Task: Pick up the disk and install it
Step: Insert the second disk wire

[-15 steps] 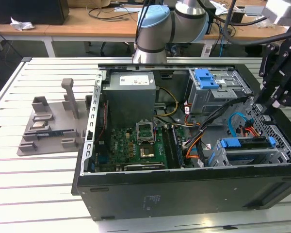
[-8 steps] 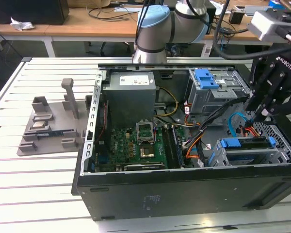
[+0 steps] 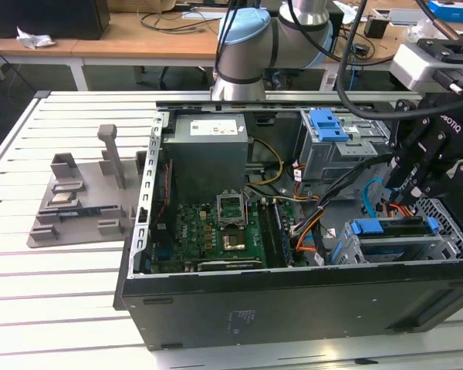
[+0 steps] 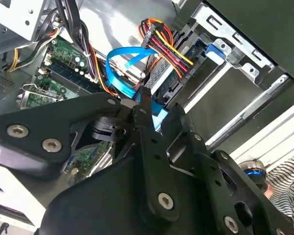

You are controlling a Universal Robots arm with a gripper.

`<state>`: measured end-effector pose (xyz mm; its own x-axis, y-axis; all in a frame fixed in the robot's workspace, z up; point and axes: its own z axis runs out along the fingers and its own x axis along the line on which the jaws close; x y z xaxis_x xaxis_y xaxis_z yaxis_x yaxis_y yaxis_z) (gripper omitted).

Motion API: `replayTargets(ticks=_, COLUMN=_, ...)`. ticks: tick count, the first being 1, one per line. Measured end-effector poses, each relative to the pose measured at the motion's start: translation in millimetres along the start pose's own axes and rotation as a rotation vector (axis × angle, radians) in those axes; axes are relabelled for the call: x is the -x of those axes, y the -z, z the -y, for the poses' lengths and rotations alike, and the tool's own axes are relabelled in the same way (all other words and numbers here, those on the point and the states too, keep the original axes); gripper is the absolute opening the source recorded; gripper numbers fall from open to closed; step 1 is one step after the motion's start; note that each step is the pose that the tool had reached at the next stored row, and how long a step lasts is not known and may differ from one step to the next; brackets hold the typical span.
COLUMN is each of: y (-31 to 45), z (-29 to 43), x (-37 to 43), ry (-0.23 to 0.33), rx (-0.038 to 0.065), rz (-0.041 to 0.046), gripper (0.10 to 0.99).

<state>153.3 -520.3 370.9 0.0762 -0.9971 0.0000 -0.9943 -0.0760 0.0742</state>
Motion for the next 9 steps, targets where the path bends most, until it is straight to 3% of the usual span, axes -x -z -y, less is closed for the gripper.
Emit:
replayTargets(ticks=3, y=-0.2, z=0.0, x=0.0, ry=0.000, rx=0.000, rz=0.0002, gripper=0.361)
replayTargets(ticks=4, y=-0.2, z=0.0, x=0.0, ry=0.000, rx=0.000, rz=0.0002, gripper=0.220)
replayTargets(ticks=5, y=-0.2, z=0.0, x=0.0, ry=0.000, rx=0.000, rz=0.0002, gripper=0.161)
replayTargets(ticks=9, y=-0.2, z=0.0, x=0.0, ry=0.000, rx=0.000, rz=0.0002, gripper=0.161)
